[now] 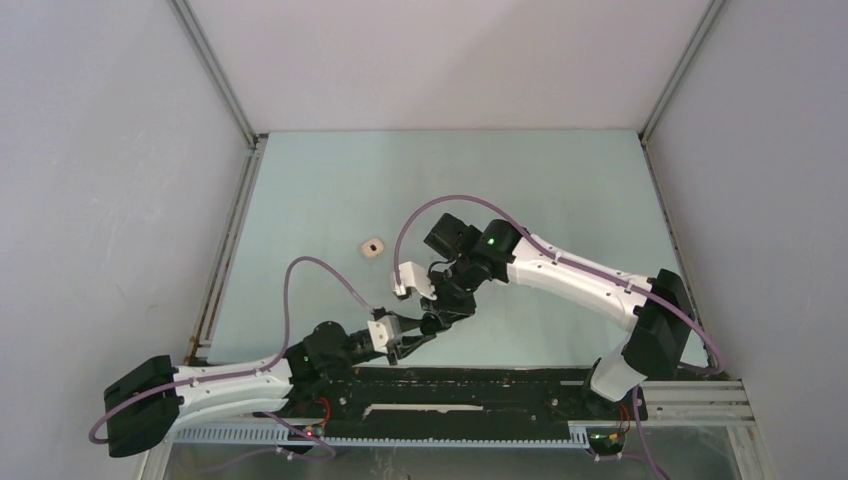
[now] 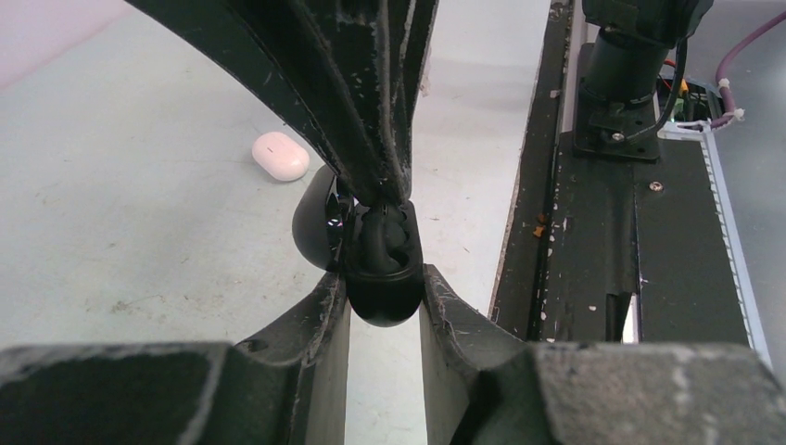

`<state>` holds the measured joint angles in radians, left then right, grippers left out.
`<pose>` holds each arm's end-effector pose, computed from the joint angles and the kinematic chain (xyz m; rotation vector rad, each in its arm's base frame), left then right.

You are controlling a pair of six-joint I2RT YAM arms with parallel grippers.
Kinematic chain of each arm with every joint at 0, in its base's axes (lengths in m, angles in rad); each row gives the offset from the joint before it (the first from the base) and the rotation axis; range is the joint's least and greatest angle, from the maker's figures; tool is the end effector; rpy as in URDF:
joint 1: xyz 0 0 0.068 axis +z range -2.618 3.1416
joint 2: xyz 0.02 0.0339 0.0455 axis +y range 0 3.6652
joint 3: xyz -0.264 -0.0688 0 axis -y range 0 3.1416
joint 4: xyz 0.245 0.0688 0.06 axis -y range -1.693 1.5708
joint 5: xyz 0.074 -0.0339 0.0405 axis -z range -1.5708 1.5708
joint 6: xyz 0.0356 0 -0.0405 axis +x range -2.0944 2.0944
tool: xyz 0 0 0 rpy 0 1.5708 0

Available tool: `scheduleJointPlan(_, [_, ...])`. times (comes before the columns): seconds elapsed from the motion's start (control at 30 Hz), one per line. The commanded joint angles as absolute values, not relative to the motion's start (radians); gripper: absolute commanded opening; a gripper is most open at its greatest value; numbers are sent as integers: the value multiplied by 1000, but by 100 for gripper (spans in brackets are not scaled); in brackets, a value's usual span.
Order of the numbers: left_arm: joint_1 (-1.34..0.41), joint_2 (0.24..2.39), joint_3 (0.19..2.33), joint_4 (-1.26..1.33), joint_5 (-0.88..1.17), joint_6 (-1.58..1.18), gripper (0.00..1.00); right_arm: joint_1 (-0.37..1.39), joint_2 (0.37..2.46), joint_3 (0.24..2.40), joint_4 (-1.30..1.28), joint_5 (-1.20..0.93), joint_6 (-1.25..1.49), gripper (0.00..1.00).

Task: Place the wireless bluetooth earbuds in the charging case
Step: Place the earbud in the charging case, then close the charging case.

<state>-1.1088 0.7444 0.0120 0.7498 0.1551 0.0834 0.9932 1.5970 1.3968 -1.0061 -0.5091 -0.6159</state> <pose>0.0652 -0.1432 0.1751 1.0184 1.2724 -0.9210 0.1582 0.2746 0.2893 -2.0893 1.8263 0.8042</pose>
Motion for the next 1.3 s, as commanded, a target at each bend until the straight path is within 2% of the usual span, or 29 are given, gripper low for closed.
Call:
scheduleJointPlan(0.0, [-1115,744,-56,858,151,85,0,984,1550,1425,-995,-549,-624,19])
scheduleJointPlan(0.07, [-1115,764,-49,860,151,83,0,973,1497,1425,-1023,-578,-641,26])
scheduleJointPlan(0.3, [-1115,812,-36,872,157,83,0,860,1364,1361,-1005,-621,-641,34])
scheduleJointPlan(0.4, [-1115,816,-36,878,160,83,0,821,1343,1281,-908,-638,-608,52])
scheduleJointPlan(0.43, [-1115,816,-35,879,161,83,0,821,1353,1267,-894,-642,-610,53])
scheduleJointPlan(0.63, [-1115,808,-43,885,162,83,0,841,1466,1262,-852,-717,-619,55])
scheduleJointPlan(0.77, [-1115,798,-48,884,140,75,0,892,1511,1263,-838,-728,-627,61])
scheduleJointPlan(0.93, [-1107,792,-46,867,34,23,0,981,1486,1261,-871,-631,-628,70])
scheduleJointPlan(1.07, [-1080,795,-43,862,3,-35,0,1002,1382,1215,-847,-460,-594,72])
scheduleJointPlan(1.17, [-1060,812,-36,861,4,-64,0,909,1296,1176,-809,-388,-577,73])
scheduleJointPlan(1.27, [-1047,838,-22,861,3,-89,0,678,1184,1141,-749,-548,-517,73])
